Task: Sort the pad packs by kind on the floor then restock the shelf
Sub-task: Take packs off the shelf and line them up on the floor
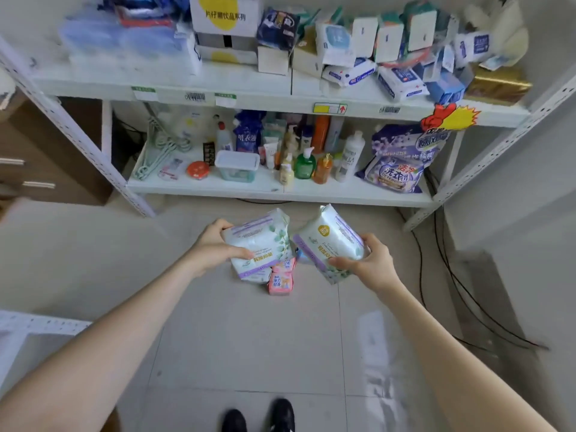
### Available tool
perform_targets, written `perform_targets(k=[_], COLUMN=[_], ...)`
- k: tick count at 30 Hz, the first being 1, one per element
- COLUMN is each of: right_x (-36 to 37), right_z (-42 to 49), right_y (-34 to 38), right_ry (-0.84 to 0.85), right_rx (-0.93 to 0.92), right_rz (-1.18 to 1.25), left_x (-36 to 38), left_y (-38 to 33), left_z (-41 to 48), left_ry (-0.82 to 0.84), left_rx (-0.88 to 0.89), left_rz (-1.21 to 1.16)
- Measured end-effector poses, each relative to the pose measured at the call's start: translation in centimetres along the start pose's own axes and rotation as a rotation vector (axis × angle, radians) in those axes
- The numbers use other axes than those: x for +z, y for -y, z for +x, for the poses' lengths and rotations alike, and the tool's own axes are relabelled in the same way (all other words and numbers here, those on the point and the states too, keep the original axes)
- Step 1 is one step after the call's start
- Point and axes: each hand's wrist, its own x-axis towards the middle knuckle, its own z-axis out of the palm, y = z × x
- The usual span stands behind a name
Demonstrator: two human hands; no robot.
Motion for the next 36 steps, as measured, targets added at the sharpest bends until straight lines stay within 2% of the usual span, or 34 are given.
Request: perform_targets(k=[7,15,23,36], right_x=[3.7,10.5,19.1,32.1], right_z=[-0.1,2.4,8.7,18.3], right_y=[-9.3,-16.3,-24.7,-44.5], right_ry=[0.041,0.095,0.126,0.216], right_rx=[0.141,0.215,0.168,0.026], right_rz=[-0.099,-0.152,-0.262,-0.382], left_x=[2.7,1.8,2.4,8.8], left_y=[9.5,17.4,27.0,47.8], left_z=[2.0,7.7,17.9,32.9], left_ry=[0.052,0.098,0.178,0.259], left_rx=[-0.112,-0.179,-0.167,-0.080], left_rz=[0.090,0.174,0.236,0.289])
